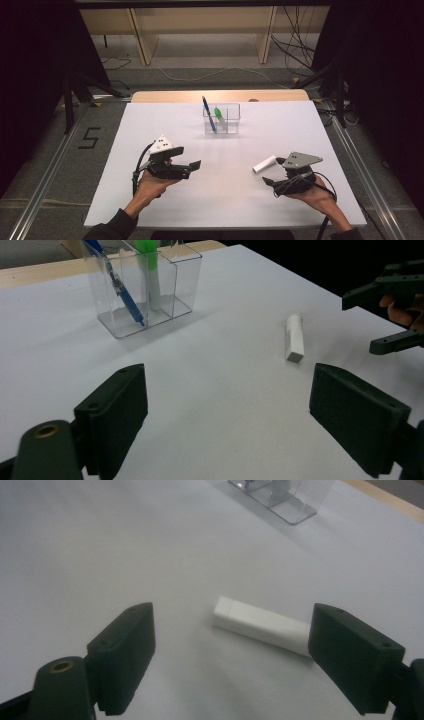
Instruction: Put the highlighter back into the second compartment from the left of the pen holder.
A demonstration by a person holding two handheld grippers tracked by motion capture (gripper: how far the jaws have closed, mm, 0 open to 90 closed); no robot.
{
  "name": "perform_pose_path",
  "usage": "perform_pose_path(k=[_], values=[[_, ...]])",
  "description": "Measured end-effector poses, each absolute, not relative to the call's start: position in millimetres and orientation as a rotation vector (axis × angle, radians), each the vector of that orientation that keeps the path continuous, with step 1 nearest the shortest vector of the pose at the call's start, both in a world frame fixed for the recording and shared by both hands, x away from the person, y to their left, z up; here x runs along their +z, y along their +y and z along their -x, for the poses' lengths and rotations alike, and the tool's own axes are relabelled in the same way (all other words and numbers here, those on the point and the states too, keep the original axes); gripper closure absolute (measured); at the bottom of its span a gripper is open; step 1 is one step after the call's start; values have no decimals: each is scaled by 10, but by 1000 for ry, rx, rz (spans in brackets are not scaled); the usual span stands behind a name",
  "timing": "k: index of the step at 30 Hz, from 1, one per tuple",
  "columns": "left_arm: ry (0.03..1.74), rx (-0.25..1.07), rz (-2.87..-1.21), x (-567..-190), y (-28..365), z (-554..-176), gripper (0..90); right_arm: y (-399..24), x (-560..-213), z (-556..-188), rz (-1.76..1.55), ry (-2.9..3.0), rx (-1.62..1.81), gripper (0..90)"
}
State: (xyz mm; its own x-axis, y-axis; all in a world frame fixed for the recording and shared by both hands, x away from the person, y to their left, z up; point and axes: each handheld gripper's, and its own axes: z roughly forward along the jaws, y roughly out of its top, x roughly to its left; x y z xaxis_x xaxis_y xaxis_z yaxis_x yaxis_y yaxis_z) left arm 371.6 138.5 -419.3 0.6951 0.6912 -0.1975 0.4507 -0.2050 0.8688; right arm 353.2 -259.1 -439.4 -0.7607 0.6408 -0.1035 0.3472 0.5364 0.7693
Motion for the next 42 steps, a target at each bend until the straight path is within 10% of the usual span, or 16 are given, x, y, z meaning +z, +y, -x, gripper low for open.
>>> perform_pose_path(k=[42], values=[[867,352,-1834,-4297,1611,-3395,150,-2260,-4309,-4154,-458,2725,588,211]])
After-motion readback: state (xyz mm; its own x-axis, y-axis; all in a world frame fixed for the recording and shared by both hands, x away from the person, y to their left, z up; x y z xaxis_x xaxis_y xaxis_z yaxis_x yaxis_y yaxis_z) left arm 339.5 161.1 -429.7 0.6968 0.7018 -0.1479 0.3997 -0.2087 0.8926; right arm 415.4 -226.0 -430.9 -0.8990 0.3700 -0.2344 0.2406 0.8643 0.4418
